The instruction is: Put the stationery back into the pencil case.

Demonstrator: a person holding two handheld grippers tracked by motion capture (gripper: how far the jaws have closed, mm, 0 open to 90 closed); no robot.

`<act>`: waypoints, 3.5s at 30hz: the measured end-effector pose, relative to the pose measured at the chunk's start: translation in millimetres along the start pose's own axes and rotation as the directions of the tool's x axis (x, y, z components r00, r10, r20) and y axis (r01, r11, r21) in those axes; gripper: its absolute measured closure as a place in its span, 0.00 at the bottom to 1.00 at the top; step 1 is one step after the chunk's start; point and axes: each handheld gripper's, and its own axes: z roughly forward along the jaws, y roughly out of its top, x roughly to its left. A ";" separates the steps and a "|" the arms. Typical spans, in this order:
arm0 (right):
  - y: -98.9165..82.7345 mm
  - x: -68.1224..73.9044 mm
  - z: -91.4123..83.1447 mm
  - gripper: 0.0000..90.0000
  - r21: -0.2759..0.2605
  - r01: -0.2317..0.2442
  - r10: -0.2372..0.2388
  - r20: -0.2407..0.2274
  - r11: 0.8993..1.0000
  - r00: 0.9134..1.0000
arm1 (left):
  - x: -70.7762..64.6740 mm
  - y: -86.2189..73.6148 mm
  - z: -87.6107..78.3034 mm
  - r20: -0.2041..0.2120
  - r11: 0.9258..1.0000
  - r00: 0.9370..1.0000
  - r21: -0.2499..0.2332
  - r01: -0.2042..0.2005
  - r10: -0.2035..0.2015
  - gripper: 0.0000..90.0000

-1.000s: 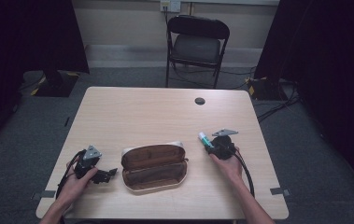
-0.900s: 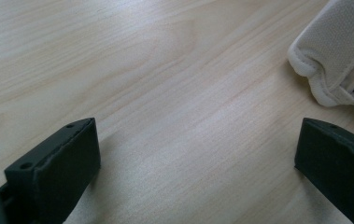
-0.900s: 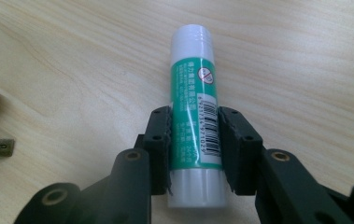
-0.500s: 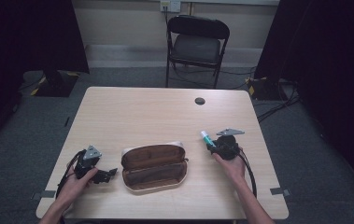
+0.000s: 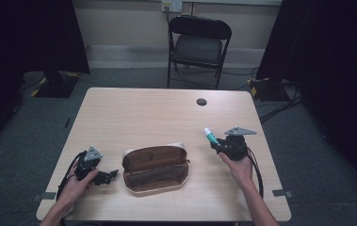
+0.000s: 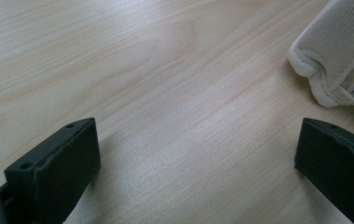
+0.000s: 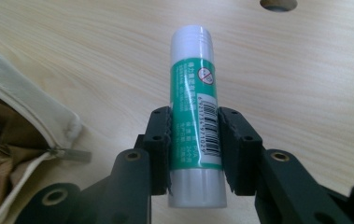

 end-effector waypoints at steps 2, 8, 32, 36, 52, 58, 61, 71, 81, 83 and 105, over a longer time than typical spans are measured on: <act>2.0 2.3 -3.6 0.74 -0.007 0.008 -0.008 -0.004 1.000 1.000 | 0.0 0.0 0.0 0.000 1.000 1.000 0.000 0.000 0.000 0.00; 7.1 7.3 -14.0 0.74 -0.030 0.017 -0.017 -0.020 0.999 1.000 | -0.2 0.0 0.4 0.004 1.000 1.000 -0.002 0.005 -0.005 0.00; 37.8 56.3 -40.7 0.74 -0.110 0.134 -0.148 -0.136 0.985 0.980 | -0.2 0.0 0.4 0.004 1.000 1.000 -0.002 0.005 -0.005 0.00; 42.9 67.6 -45.0 0.74 -0.127 0.147 -0.166 -0.160 0.981 0.973 | -0.2 0.0 0.4 0.004 1.000 1.000 -0.002 0.005 -0.005 0.00; 45.6 122.3 -36.7 0.74 -0.137 0.249 -0.279 -0.286 0.959 0.917 | 0.0 0.3 0.6 0.004 1.000 1.000 -0.001 0.004 -0.004 0.00; 42.9 142.4 -28.9 0.74 -0.122 0.305 -0.329 -0.328 0.944 0.886 | 0.0 0.3 0.7 0.003 1.000 1.000 -0.001 0.004 -0.004 0.00; 42.5 150.9 -23.4 0.74 -0.118 0.330 -0.350 -0.345 0.937 0.871 | 0.7 0.8 0.8 -0.004 1.000 1.000 0.002 0.001 -0.001 0.00; 28.6 179.2 2.8 0.74 -0.073 0.403 -0.394 -0.431 0.912 0.812 | 0.7 0.8 0.8 -0.003 1.000 1.000 0.002 0.000 0.000 0.00; 24.0 188.4 38.9 0.74 -0.002 0.446 -0.400 -0.446 0.895 0.800 | 0.6 0.8 0.8 -0.003 1.000 1.000 0.002 0.000 0.000 0.00; 23.0 187.4 44.2 0.74 0.014 0.438 -0.385 -0.454 0.899 0.804 | 0.6 0.8 0.8 -0.003 1.000 1.000 0.002 0.000 0.000 0.00; 22.4 183.2 61.0 0.69 0.028 0.362 -0.316 -0.429 0.932 0.846 | 0.5 0.8 0.9 -0.003 1.000 1.000 0.000 0.003 -0.003 0.00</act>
